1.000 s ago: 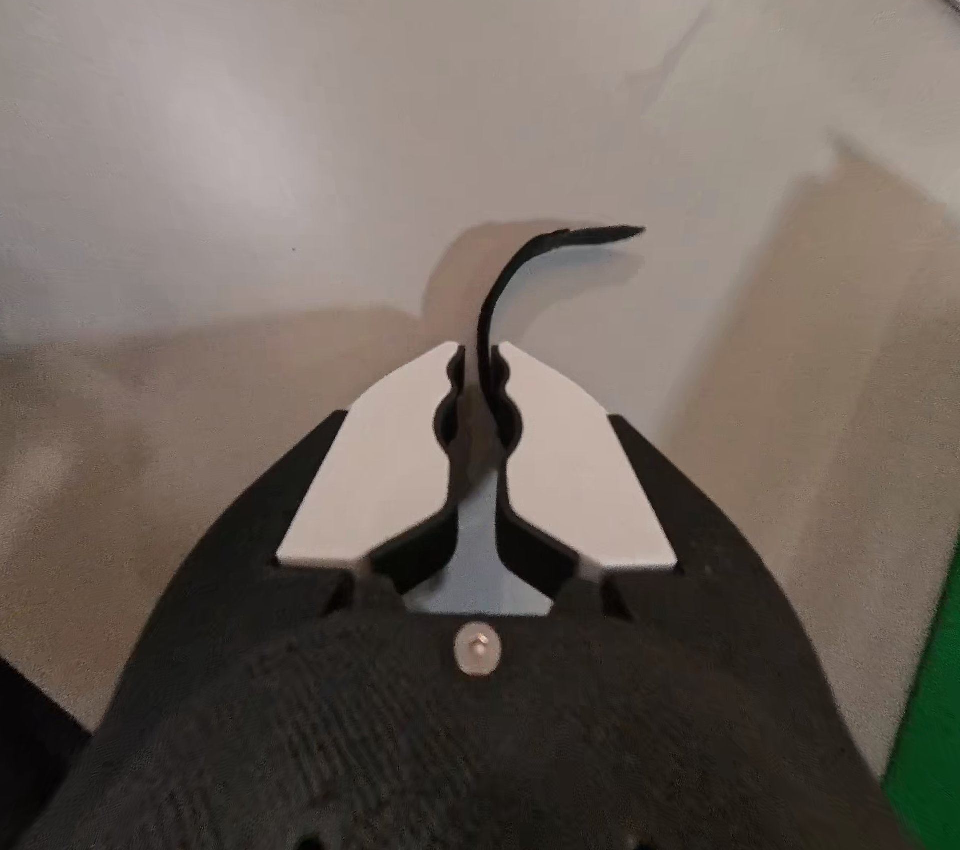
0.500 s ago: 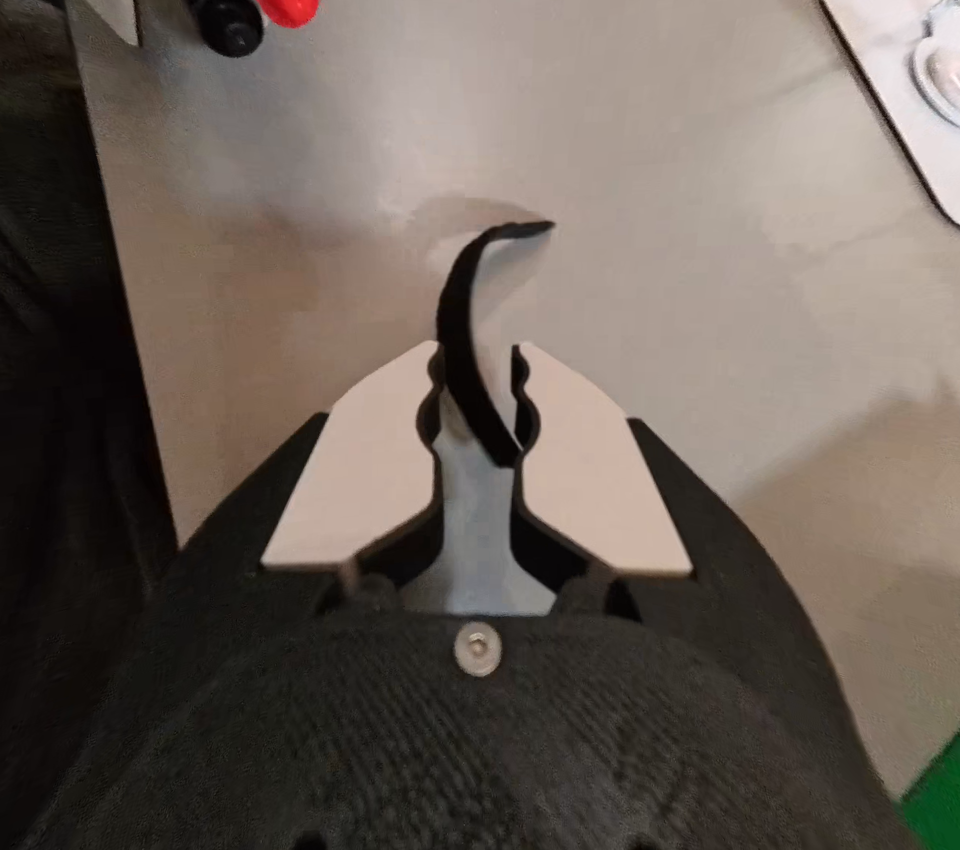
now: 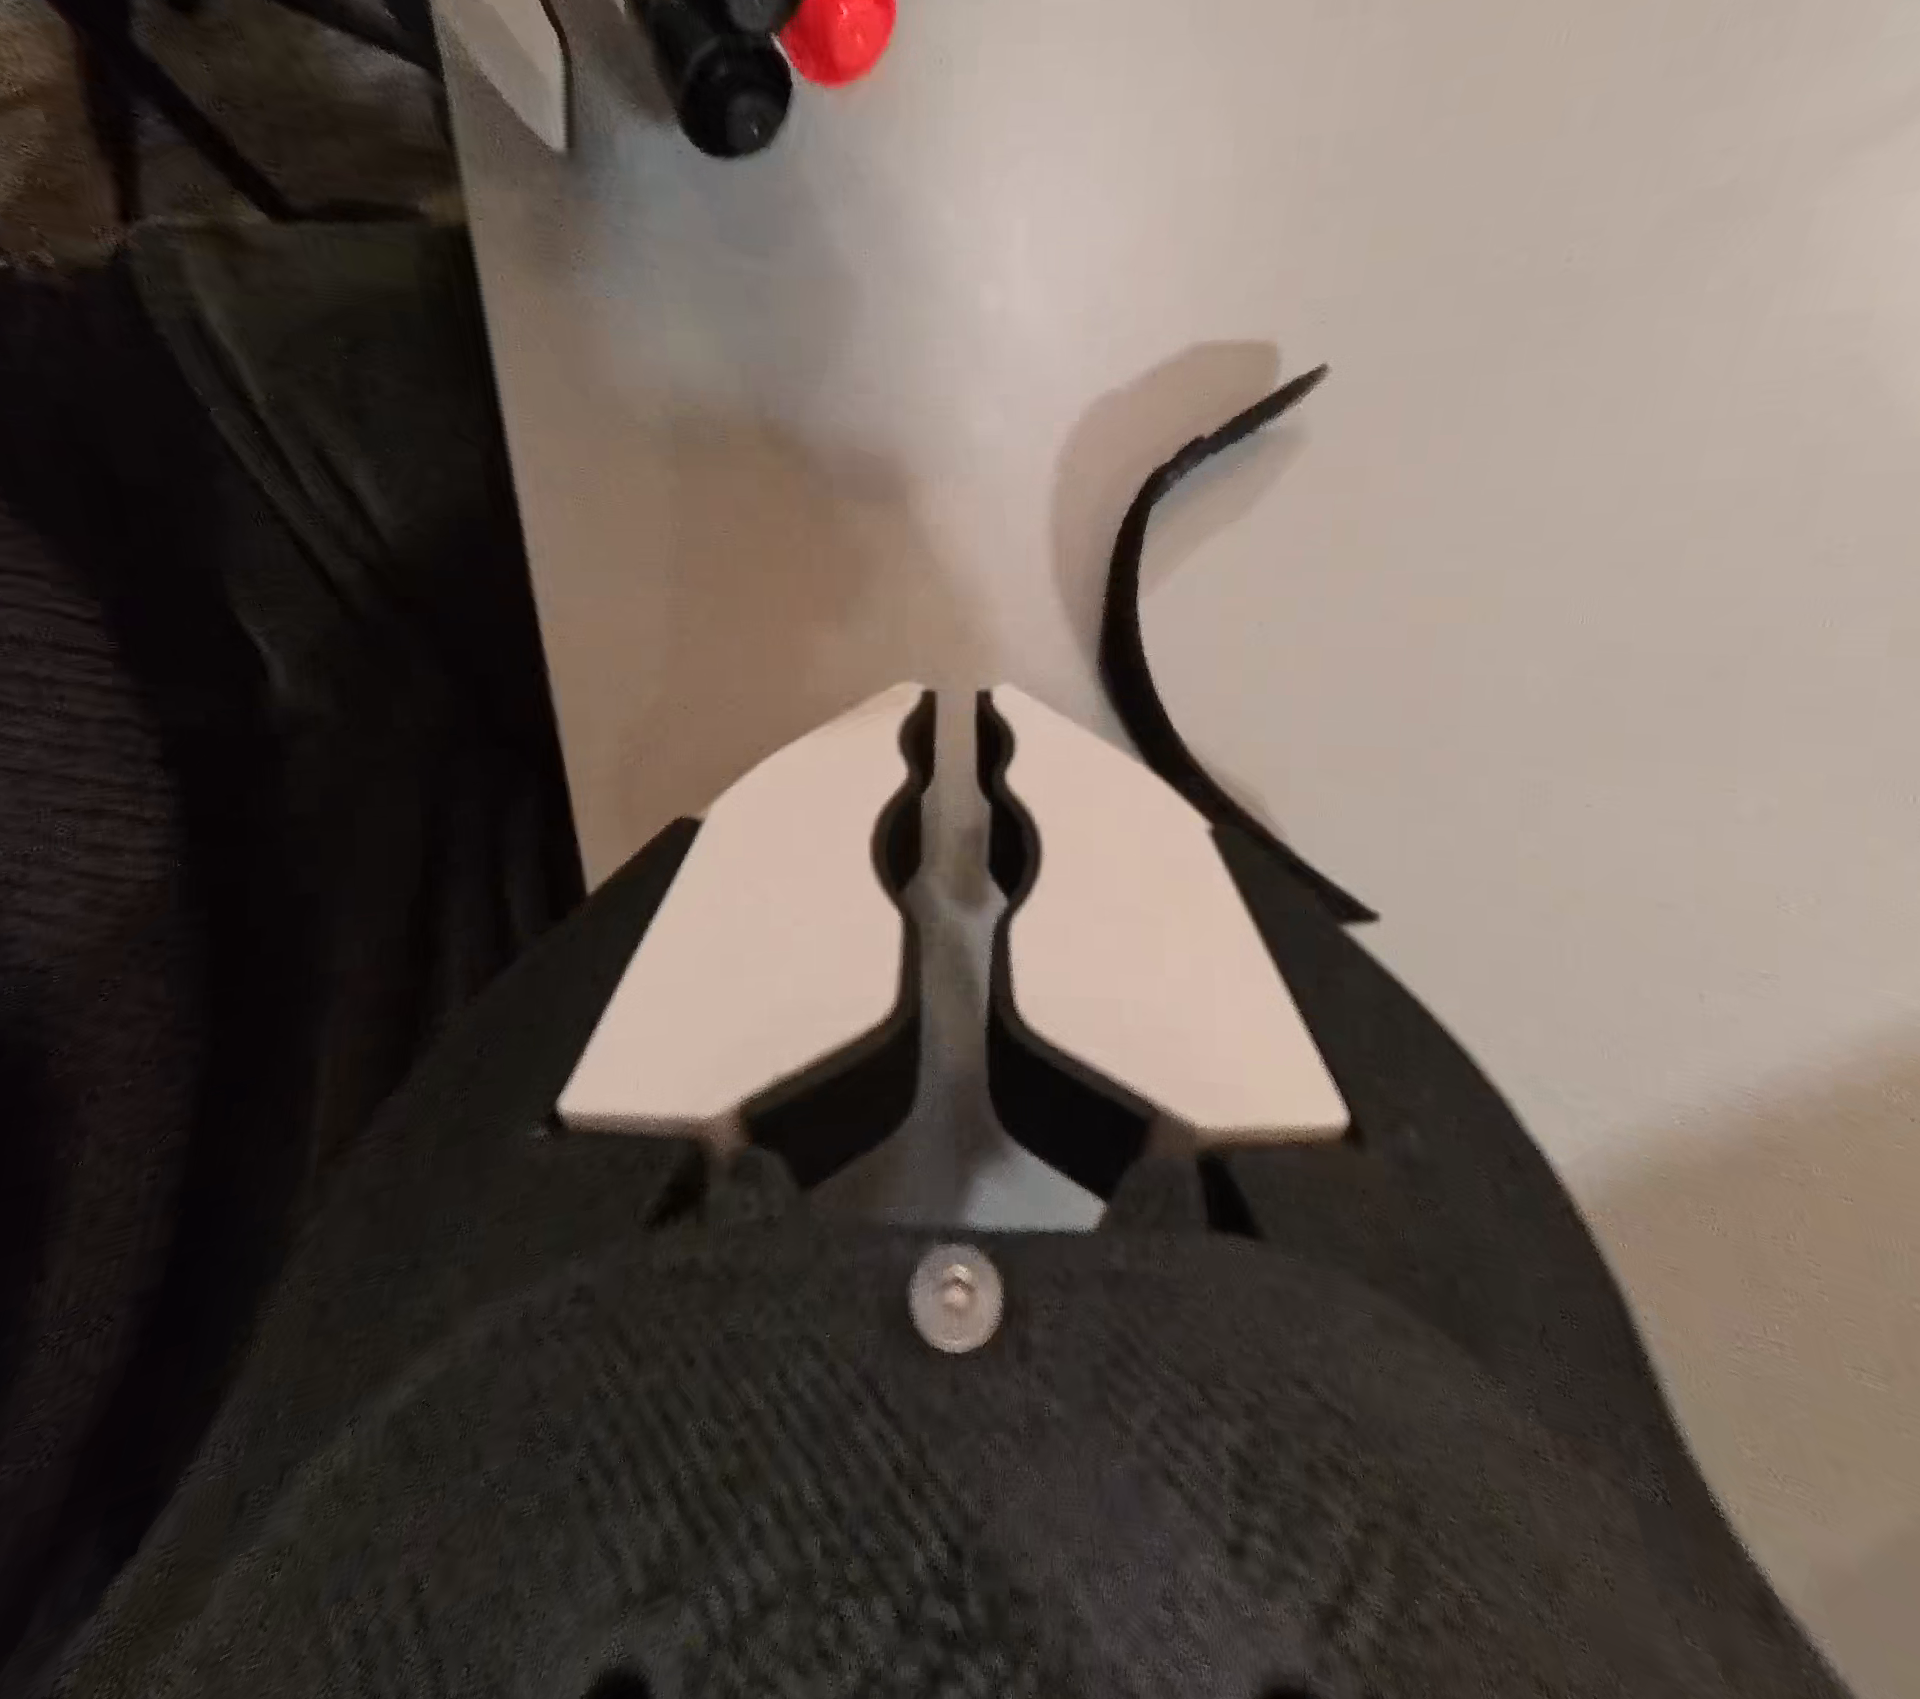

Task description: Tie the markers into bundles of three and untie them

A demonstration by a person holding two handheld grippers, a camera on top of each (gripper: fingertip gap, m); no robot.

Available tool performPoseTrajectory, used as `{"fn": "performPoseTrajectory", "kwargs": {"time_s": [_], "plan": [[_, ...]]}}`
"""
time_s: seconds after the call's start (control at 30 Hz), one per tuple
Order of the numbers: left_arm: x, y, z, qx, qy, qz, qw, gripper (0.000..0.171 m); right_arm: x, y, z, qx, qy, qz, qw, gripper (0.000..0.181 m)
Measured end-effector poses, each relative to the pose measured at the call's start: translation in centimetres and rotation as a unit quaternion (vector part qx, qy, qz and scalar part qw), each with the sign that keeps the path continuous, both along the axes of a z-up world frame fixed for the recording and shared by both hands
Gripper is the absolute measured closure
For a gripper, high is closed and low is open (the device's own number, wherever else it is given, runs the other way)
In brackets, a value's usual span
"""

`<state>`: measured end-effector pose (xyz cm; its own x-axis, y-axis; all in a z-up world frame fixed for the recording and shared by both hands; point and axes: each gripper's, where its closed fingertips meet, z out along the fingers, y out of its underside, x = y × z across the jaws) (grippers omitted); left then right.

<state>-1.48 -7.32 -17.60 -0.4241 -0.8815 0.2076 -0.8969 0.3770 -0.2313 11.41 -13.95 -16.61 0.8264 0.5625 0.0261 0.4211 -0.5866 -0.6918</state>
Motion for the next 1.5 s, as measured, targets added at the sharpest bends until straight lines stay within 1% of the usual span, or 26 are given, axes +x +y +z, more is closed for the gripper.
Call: {"fn": "performPoseTrajectory", "kwargs": {"time_s": [0.1, 0.17, 0.2, 0.23, 0.27, 0.33, 0.4, 0.43, 0.53, 0.6, 0.67, 0.73, 0.83, 0.93, 0.97, 1.03, 1.07, 1.1, 1.13, 1.17, 1.27, 1.37, 1.43, 1.5], "plan": [[0.0, 0.1, 0.0, 0.0, 0.0, 0.001, 1.0, 0.128, 2.8, 0.9, -1.3, -0.012, -0.048, -0.074, 0.996, 0.17], [0.0, 0.1, 0.1, 0.001, -0.001, 0.001, 1.0, 0.128, 6.0, 2.1, -1.2, 0.014, -0.08, -0.16, 0.984, 0.152], [0.0, 0.1, 0.1, 0.001, -0.002, 0.001, 1.0, 0.128, 7.6, 2.4, -1.0, 0.026, -0.093, -0.198, 0.975, 0.157], [0.0, 0.1, 0.1, 0.001, -0.002, 0.001, 1.0, 0.128, 8.5, 2.5, -0.9, 0.027, -0.097, -0.219, 0.971, 0.158], [0.0, 0.1, 0.1, 0.001, -0.002, 0.002, 1.0, 0.128, 9.0, 2.5, -0.9, 0.027, -0.09, -0.23, 0.969, 0.154], [0.0, 0.1, 0.1, 0.002, -0.001, 0.002, 1.0, 0.128, 8.7, 2.6, -0.4, 0.03, -0.048, -0.233, 0.971, 0.151], [0.0, 0.1, 0.2, 0.002, -0.002, 0.002, 1.0, 0.128, 7.6, 2.9, 0.3, 0.042, -0.006, -0.224, 0.974, 0.141], [0.0, 0.1, 0.2, 0.003, -0.002, 0.002, 1.0, 0.128, 7.3, 3.1, 0.7, 0.051, 0.001, -0.219, 0.974, 0.138], [0.0, 0.1, 0.2, 0.004, -0.002, 0.001, 1.0, 0.128, 7.1, 3.8, 1.2, 0.088, -0.024, -0.206, 0.974, 0.12], [0.0, 0.0, 0.2, 0.004, -0.001, 0.001, 1.0, 0.128, 7.1, 4.6, 0.9, 0.093, -0.033, -0.203, 0.974, 0.109], [0.0, 0.0, 0.2, 0.005, 0.0, 0.001, 1.0, 0.128, 6.8, 5.6, 0.3, 0.08, -0.021, -0.2, 0.976, 0.103], [0.0, -0.1, 0.2, 0.005, 0.001, 0.0, 1.0, 0.128, 6.5, 6.4, -0.2, 0.065, -0.003, -0.202, 0.977, 0.102], [0.0, -0.1, 0.2, 0.006, 0.0, 0.0, 1.0, 0.128, 6.6, 7.4, -0.9, 0.04, 0.0, -0.196, 0.98, 0.097], [-0.1, -0.1, 0.2, 0.008, 0.002, 0.0, 1.0, 0.128, 6.4, 8.2, -2.1, -0.008, 0.006, -0.188, 0.982, 0.089], [-0.1, -0.1, 0.2, 0.007, 0.002, 0.001, 1.0, 0.128, 6.5, 8.5, -2.2, -0.01, 0.006, -0.188, 0.982, 0.087], [0.0, -0.1, 0.2, 0.007, 0.001, 0.002, 1.0, 0.128, 6.6, 9.1, -2.1, -0.009, 0.005, -0.189, 0.982, 0.088], [0.0, 0.0, 0.2, 0.006, 0.001, 0.002, 1.0, 0.128, 6.5, 9.2, -2.0, -0.005, 0.007, -0.184, 0.983, 0.099], [0.0, 0.0, 0.2, 0.005, 0.001, 0.003, 1.0, 0.128, 6.2, 9.2, -1.9, -0.002, 0.008, -0.176, 0.984, 0.114], [-0.1, 0.0, 0.1, 0.005, 0.002, 0.003, 1.0, 0.128, 6.1, 9.2, -1.8, 0.001, 0.005, -0.171, 0.985, 0.122], [-0.1, 0.1, 0.1, 0.005, 0.002, 0.004, 1.0, 0.128, 6.1, 9.1, -1.7, 0.007, 0.0, -0.167, 0.986, 0.126], [-0.1, 0.2, 0.1, 0.004, 0.001, 0.006, 1.0, 0.128, 5.8, 9.0, -1.3, 0.029, -0.01, -0.153, 0.988, 0.128], [-0.2, 0.3, 0.2, 0.004, -0.001, 0.007, 1.0, 0.128, 5.4, 8.8, -0.8, 0.038, 0.002, -0.142, 0.989, 0.131], [-0.2, 0.4, 0.3, 0.002, -0.003, 0.009, 1.0, 0.128, 4.7, 8.6, -0.2, 0.046, 0.028, -0.132, 0.99, 0.132], [-0.2, 0.4, 0.4, 0.001, -0.005, 0.01, 1.0, 0.128, 3.5, 8.3, 1.0, 0.066, 0.074, -0.115, 0.988, 0.133]]}}
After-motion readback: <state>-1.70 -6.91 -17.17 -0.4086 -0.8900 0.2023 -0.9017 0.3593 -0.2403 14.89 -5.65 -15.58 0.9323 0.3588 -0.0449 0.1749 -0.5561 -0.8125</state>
